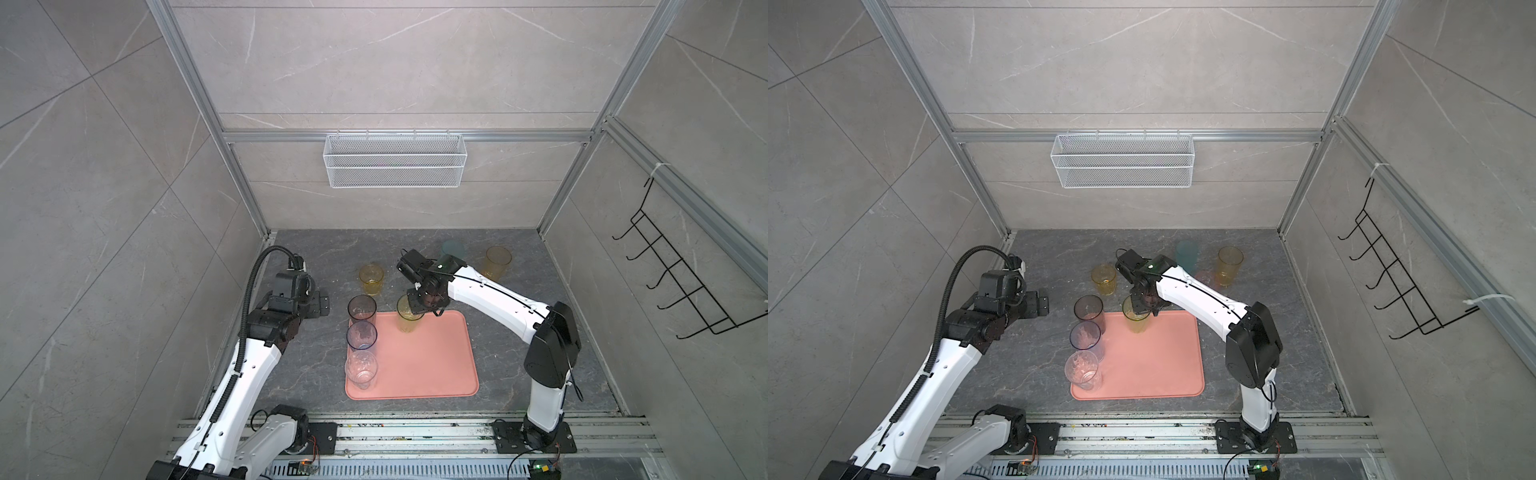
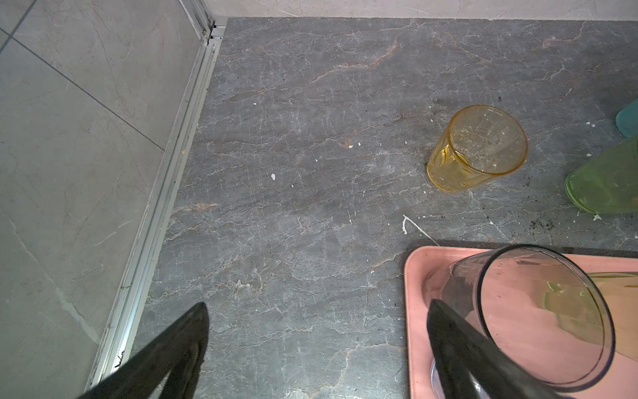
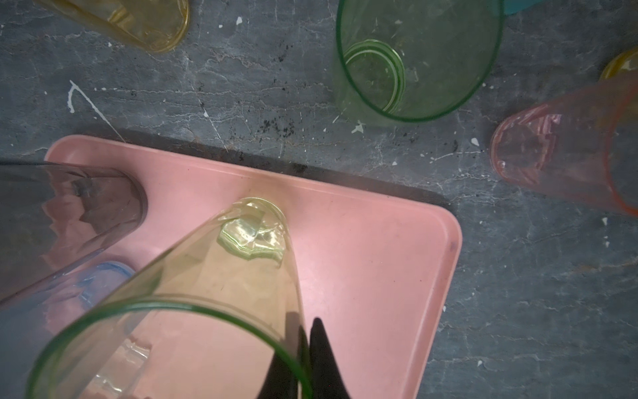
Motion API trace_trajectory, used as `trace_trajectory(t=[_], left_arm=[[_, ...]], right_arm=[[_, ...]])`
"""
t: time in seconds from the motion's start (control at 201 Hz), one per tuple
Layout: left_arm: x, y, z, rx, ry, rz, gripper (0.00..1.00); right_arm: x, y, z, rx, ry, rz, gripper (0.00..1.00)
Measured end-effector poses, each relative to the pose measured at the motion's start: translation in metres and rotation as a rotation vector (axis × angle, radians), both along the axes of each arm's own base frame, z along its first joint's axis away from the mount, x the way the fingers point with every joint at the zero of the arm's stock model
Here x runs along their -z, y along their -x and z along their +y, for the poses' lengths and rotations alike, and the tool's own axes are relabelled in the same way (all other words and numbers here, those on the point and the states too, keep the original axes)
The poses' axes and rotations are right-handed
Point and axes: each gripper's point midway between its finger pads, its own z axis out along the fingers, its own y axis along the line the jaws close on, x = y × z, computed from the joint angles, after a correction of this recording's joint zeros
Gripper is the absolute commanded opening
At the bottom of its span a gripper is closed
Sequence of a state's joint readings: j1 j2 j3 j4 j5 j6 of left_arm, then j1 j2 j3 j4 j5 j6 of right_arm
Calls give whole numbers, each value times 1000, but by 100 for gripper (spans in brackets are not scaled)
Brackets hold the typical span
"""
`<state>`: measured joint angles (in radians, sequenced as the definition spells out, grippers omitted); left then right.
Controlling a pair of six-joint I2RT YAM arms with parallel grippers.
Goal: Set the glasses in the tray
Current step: 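Lift the light green cup with the right gripper and carry it over the tray, then lower the light green cup onto the tray and open the right gripper, then move the right gripper over the teal cup farthest from the robot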
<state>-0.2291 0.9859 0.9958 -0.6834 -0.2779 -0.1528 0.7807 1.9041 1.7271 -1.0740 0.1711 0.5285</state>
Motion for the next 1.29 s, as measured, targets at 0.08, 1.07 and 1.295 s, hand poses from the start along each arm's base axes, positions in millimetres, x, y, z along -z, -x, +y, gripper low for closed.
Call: trace_trajectory(t=[0.08, 1.07, 1.295], left_arm=[[0, 0, 0, 0, 0, 0, 99], [0, 0, 0, 0, 0, 0, 99], [0, 0, 0, -1, -1, 0, 98]], right_arm=[[4, 0, 0, 3, 7, 8, 0], [-32, -14, 7, 30, -27, -57, 39], [-70, -29, 4, 23, -36, -167, 39]])
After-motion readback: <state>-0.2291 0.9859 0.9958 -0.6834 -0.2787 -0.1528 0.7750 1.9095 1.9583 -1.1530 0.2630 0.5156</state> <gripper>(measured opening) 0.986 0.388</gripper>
